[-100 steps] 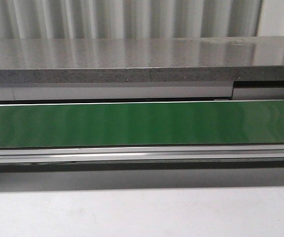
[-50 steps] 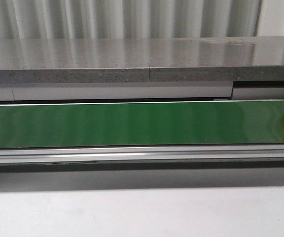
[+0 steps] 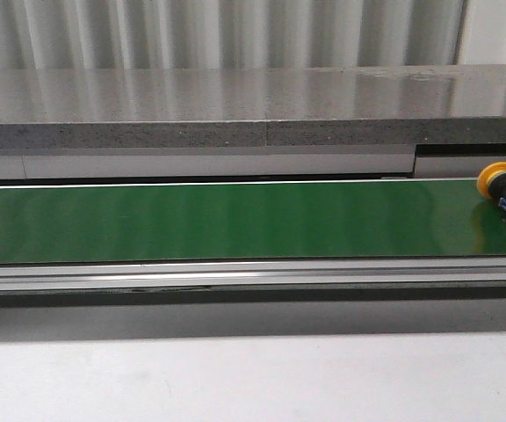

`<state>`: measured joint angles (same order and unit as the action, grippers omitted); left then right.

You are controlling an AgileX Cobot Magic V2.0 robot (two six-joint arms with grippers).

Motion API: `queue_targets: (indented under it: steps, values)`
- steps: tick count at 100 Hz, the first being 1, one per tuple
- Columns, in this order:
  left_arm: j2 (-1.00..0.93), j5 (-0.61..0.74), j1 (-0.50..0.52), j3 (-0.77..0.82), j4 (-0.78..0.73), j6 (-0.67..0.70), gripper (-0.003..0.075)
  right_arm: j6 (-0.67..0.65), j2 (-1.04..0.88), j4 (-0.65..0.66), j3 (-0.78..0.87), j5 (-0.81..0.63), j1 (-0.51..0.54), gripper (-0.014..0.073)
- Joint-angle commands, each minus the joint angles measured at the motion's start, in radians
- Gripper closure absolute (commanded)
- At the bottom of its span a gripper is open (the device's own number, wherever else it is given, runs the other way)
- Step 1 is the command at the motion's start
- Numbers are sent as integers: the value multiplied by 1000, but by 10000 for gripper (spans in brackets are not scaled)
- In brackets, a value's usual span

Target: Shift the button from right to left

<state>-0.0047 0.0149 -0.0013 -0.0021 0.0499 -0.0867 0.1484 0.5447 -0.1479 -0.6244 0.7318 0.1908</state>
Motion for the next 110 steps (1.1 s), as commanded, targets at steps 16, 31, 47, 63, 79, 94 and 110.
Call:
queue_targets:
  steps: [16, 31, 47, 63, 79, 94, 110]
  values:
    - [-35, 83, -8, 24, 7, 4, 740, 12, 0, -19, -23, -64, -4, 661]
    - [-35, 83, -8, 24, 7, 4, 740, 12, 0, -19, -23, -63, -4, 661]
    - [-35, 83, -8, 24, 7, 4, 740, 12, 0, -19, -23, -63, -4, 661]
    - [-35, 83, -8, 24, 7, 4, 740, 12, 0, -19, -23, -63, -4, 661]
    - [-35, 87, -8, 24, 7, 4, 740, 12, 0, -19, -23, -63, -4, 661]
    - [-35, 98, -8, 24, 7, 4, 740, 12, 0, -19, -23, -63, -4, 661]
    - [-35, 107, -8, 24, 7, 4, 740, 12, 0, -19, -23, -63, -4, 661]
